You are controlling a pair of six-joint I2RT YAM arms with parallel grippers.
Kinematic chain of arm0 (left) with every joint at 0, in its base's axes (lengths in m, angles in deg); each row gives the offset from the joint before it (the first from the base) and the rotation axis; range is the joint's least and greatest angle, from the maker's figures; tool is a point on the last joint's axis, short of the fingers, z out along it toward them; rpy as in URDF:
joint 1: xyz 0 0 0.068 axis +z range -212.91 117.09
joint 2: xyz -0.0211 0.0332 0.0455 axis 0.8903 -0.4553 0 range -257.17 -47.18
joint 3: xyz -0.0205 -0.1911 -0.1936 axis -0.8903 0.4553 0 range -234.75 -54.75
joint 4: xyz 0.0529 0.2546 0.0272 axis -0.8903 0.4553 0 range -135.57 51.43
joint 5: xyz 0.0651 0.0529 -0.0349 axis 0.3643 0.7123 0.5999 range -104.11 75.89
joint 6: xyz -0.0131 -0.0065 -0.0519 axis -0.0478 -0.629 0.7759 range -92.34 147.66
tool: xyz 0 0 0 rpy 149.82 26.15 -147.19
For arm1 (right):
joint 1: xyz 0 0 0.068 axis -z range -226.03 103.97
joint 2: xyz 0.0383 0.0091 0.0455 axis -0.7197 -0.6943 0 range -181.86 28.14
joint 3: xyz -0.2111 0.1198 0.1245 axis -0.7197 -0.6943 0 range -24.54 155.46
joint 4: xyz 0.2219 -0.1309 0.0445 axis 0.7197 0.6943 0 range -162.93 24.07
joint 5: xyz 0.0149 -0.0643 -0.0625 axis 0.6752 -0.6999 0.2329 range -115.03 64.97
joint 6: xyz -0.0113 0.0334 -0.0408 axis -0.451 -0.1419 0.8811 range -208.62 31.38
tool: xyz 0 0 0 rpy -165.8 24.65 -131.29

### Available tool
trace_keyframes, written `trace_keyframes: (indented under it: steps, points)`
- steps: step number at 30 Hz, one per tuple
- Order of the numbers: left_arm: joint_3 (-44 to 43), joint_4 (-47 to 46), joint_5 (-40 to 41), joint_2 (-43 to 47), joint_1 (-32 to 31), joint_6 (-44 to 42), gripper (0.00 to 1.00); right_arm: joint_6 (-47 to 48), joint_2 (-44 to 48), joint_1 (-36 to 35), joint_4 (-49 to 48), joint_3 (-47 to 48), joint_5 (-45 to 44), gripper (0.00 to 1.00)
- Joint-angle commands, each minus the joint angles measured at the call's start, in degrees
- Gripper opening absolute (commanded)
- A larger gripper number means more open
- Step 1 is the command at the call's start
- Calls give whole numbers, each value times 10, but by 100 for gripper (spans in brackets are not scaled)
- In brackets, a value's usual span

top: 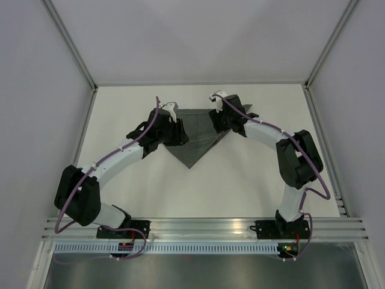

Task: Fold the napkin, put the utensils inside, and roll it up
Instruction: Fold the napkin at the center of the board.

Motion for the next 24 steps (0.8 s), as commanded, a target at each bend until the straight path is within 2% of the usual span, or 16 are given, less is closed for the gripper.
trace_keyframes:
  steps: [1, 10, 16, 24]
  points:
    - [-4, -47, -23, -34, -7, 21, 49, -24, 18, 36, 33, 47, 25, 60]
    - [-84, -72, -46, -177, -19, 22, 47, -65, -33, 142, 70, 98, 91, 61]
    - [-127, -81, -54, -223, -21, 28, 47, -108, -90, 220, 76, 142, 167, 64]
    - [-181, -77, -51, -282, -26, 31, 47, -164, -174, 272, 75, 207, 225, 65]
